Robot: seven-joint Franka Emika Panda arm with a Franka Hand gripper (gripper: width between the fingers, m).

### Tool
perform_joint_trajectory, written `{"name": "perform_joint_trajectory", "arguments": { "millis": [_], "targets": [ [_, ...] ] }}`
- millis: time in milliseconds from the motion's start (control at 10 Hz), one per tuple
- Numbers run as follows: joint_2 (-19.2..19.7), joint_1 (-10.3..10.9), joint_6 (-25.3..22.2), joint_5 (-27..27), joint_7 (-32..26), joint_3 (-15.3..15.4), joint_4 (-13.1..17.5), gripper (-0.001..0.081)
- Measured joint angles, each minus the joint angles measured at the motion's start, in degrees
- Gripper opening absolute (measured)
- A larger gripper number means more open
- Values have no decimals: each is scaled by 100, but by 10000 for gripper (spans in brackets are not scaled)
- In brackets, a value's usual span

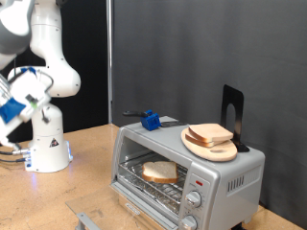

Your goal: Make a piece of toast with the oven

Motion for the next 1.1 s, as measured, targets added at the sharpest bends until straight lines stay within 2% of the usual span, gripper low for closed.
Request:
{"name": "perform_joint_trajectory", "arguments": {
  "millis": [300,400,700,900,1100],
  "targets": [
    [66,-7,-611,267,-31,-166,34,807],
    [176,-2,-540,413,-80,-163,-4,807],
    [755,124,522,556,-146,151,-179,807],
    [1218,248,1260,845,-442,357,-214,807],
    [1710,351,1749,1266,-846,512,-186,807]
  ]
}}
